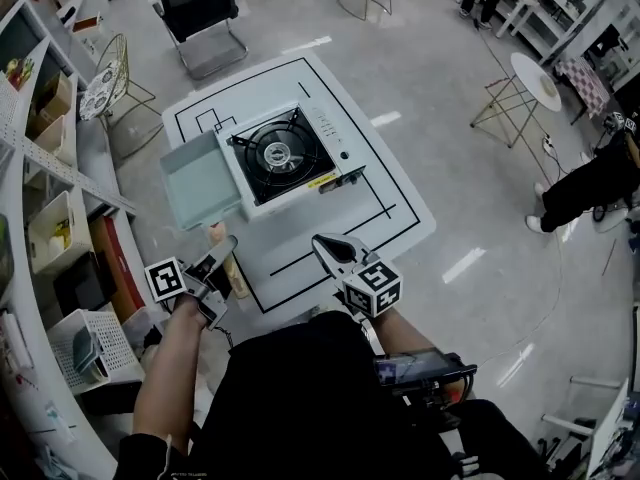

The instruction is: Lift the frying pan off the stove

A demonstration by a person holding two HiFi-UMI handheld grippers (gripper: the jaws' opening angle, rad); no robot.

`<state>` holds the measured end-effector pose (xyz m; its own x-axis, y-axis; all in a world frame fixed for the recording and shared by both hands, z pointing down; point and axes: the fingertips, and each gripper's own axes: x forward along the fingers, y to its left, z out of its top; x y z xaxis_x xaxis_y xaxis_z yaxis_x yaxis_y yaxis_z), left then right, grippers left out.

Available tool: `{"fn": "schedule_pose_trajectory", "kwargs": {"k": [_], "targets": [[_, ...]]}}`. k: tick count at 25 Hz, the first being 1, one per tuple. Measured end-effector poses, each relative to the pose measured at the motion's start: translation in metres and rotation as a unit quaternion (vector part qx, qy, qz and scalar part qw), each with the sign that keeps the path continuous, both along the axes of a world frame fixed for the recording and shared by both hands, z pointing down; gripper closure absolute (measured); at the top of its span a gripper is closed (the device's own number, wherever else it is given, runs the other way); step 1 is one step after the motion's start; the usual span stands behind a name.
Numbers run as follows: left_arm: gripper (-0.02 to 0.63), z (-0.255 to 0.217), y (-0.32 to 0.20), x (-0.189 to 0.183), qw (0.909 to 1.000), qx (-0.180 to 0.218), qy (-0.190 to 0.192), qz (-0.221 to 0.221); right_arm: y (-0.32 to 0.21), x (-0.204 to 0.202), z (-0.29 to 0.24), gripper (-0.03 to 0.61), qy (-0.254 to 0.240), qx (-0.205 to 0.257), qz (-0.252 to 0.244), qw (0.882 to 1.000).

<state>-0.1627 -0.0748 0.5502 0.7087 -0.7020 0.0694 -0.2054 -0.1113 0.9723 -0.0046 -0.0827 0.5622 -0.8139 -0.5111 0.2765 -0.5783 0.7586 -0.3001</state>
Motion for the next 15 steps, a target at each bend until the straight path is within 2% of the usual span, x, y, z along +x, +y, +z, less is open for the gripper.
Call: {"fn": "schedule_pose_trajectory", "kwargs": {"k": [15], "targets": [[0.468,0.004,0.033,-0.037,0.9996,0.000,-0.014,-0.023,0.003,-0.043,-0.005,0.552,0.009,0.005,-0.052,0.999]]}}
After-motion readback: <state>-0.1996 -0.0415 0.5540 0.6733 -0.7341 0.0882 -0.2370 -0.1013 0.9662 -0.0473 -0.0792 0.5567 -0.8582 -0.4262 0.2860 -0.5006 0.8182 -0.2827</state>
